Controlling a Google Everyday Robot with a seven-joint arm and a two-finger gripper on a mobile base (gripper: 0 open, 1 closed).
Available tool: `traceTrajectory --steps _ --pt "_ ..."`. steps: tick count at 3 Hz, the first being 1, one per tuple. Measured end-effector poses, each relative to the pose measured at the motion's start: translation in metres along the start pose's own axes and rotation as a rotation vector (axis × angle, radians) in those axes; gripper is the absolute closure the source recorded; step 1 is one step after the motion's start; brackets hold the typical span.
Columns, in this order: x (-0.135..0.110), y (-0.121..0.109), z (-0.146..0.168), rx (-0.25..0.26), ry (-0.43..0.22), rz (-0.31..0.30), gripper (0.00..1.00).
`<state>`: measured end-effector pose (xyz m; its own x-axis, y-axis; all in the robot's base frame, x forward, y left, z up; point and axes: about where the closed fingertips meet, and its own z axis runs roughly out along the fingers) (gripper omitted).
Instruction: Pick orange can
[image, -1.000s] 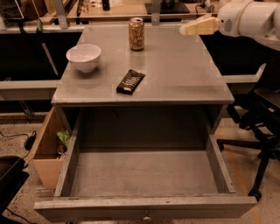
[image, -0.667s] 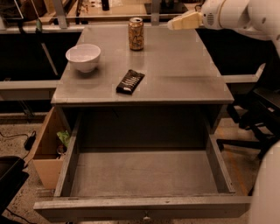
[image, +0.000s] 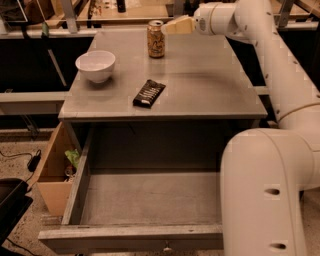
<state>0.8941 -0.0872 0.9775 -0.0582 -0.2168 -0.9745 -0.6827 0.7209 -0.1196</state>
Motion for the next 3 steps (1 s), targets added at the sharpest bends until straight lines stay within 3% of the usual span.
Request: traceTrajectory --steps 1,2,3 --pt "0.001 0.013 0.035 -0.051 -0.036 0.050 0.00" --pt "0.007 0.024 0.062 -0.068 -0.021 0.069 0.00" --pt "0.021 0.034 0.083 -0.072 0.035 0.068 0.00"
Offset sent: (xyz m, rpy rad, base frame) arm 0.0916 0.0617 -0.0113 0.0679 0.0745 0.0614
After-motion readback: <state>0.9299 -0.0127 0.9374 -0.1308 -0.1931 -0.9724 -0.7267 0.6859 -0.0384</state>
